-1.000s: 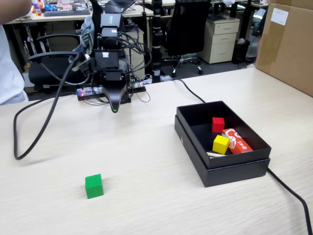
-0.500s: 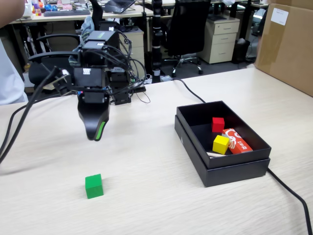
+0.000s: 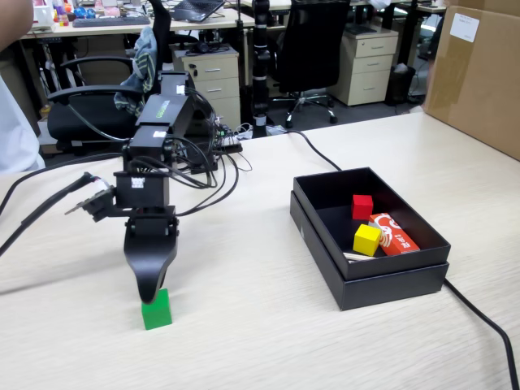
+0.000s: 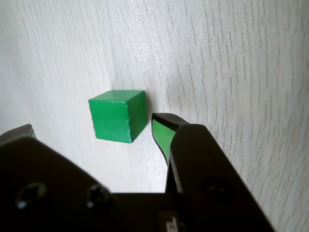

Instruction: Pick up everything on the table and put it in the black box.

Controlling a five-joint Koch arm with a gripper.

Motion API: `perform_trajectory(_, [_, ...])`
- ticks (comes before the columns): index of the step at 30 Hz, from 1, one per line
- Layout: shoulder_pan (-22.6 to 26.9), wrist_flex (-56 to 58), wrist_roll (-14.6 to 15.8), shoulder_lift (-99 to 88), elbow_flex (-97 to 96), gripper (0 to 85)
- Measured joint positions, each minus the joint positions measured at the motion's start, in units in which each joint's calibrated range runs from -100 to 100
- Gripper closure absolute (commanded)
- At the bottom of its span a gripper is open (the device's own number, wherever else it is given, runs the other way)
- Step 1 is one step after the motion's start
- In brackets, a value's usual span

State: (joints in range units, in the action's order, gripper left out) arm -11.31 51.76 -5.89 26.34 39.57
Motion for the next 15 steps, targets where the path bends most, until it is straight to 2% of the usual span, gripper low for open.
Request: perform_trajectory(15, [0.2,0.0,-0.2,5.7,2.3,39.1])
